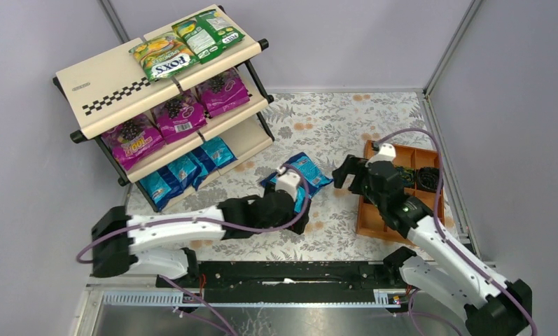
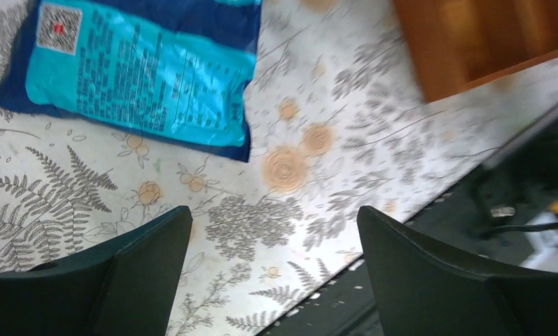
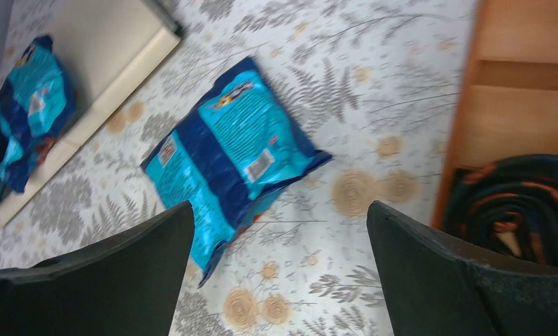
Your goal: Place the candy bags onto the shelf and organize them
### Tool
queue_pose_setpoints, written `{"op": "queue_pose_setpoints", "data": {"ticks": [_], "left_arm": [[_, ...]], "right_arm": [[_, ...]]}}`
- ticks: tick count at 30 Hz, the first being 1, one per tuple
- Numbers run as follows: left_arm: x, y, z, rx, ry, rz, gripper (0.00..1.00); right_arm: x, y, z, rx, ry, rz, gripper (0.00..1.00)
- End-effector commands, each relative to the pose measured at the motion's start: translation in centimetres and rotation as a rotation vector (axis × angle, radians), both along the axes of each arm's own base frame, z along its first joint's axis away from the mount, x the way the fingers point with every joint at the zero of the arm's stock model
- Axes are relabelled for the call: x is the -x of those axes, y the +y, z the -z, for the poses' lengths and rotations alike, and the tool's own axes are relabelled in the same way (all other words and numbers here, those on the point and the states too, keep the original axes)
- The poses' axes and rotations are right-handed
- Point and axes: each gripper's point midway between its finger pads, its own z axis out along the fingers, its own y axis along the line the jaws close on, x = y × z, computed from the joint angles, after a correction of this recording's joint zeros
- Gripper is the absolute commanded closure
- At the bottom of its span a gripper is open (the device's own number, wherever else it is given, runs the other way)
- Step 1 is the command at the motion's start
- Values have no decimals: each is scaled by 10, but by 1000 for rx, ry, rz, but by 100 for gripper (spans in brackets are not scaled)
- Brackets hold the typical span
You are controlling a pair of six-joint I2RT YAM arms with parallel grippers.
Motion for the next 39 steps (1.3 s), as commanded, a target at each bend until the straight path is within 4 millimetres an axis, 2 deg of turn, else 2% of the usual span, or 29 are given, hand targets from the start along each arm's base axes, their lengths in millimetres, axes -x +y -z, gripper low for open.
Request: {"op": "queue_pose_setpoints", "data": {"ticks": [1,5,9,14,18,23,32,35,39], "left_arm": [[-14,-17,14,-86,-47,17,13],[-30,-25,34,-204,-101,26,24],[-43,-30,49,-283,-147,14,31],[-50,-38,65,-322,-169,25,39],[-60,-36,69,-342,-214,-14,47],[-59,-41,71,-303,-234,13,53],[-63,-41,86,-345,-245,10,57],[-65,-41,88,-353,-255,7,68],[-66,-38,91,-365,-259,-4,69]], "right_arm": [[4,-41,2,63,1,145,0],[11,-38,2,25,12,129,0],[18,-36,11,4,54,126,0],[29,-17,17,-129,66,68,0],[31,-21,17,-141,59,87,0],[28,-25,13,-136,37,109,0],[16,-11,22,-175,90,114,0],[11,-11,25,-175,99,135,0],[6,-11,32,-181,126,151,0]]}}
